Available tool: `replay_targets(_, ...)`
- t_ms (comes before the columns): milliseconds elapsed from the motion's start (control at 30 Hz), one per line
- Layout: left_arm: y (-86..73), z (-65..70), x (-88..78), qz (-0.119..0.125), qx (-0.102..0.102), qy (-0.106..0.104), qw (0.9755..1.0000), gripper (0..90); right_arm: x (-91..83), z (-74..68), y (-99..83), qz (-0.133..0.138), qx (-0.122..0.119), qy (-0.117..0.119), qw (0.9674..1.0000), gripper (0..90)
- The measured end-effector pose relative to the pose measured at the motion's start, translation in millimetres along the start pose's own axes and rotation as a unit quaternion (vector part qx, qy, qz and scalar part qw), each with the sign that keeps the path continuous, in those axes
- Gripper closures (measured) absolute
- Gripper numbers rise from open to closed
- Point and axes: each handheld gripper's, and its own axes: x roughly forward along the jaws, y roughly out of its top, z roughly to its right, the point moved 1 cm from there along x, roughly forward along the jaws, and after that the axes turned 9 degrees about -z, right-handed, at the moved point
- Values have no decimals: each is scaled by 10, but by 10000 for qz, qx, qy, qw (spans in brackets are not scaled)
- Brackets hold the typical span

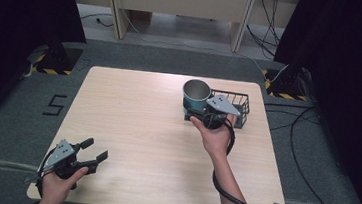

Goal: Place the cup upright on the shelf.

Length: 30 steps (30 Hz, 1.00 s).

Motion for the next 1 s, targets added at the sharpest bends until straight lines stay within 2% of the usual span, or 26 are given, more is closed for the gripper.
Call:
replay_targets(400, -1, 2, 2, -6, -11, 2, 10000, 214, -99, 331, 55, 20, 164, -428, 9989, 167)
replay_targets(667, -1, 2, 4, 0, -21, -10, 10000, 214, -130, 516, 112, 14, 191, -671, 9976, 167)
replay_targets(1000, -2, 0, 4, -7, -27, -8, 10000, 214, -75, 759, 135, -99, 287, -973, 9948, 167)
